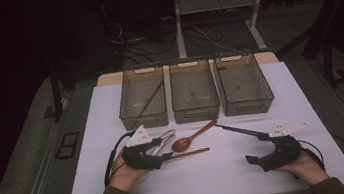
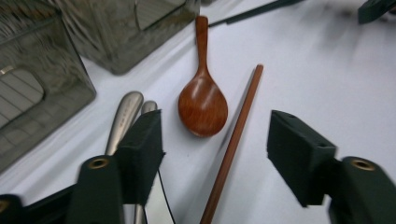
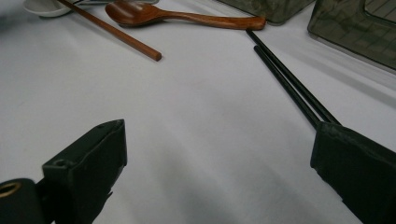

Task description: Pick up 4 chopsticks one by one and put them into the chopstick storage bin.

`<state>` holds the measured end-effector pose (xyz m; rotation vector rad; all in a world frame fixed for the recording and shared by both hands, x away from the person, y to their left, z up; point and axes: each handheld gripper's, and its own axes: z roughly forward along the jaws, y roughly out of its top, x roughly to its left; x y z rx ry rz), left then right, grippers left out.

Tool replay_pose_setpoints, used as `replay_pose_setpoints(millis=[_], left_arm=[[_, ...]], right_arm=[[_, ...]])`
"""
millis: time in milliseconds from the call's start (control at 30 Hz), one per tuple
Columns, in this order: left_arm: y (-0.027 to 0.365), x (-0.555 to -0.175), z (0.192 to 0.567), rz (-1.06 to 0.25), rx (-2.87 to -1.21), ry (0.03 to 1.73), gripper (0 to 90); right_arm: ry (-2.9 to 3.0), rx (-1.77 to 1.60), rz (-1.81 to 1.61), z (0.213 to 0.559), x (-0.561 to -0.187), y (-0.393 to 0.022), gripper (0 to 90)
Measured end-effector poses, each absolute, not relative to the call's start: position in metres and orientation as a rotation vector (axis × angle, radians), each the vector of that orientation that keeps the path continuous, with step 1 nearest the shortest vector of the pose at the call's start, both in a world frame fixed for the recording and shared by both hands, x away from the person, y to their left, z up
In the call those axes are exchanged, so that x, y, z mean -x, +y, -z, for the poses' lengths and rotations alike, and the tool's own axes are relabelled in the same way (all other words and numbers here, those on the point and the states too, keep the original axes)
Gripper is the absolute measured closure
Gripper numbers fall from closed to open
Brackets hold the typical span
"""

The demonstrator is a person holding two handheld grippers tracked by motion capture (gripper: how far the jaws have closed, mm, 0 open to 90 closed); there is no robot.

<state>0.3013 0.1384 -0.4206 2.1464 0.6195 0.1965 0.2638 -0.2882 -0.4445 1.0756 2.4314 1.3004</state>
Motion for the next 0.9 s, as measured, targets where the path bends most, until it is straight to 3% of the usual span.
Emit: replay_pose_setpoints(millis=[467, 900], left_arm=[[0.127, -0.306, 0.435, -0.147, -2.297, 0.558, 64.1], [0.123, -0.307, 0.442, -0.104, -2.359, 0.54, 71.0]], right_arm=[[2.435, -1.068, -1.314, 0.445, -0.265, -0.288, 3.7], [2.436, -1.069, -1.315, 0.445, -0.265, -0.288, 3.7]])
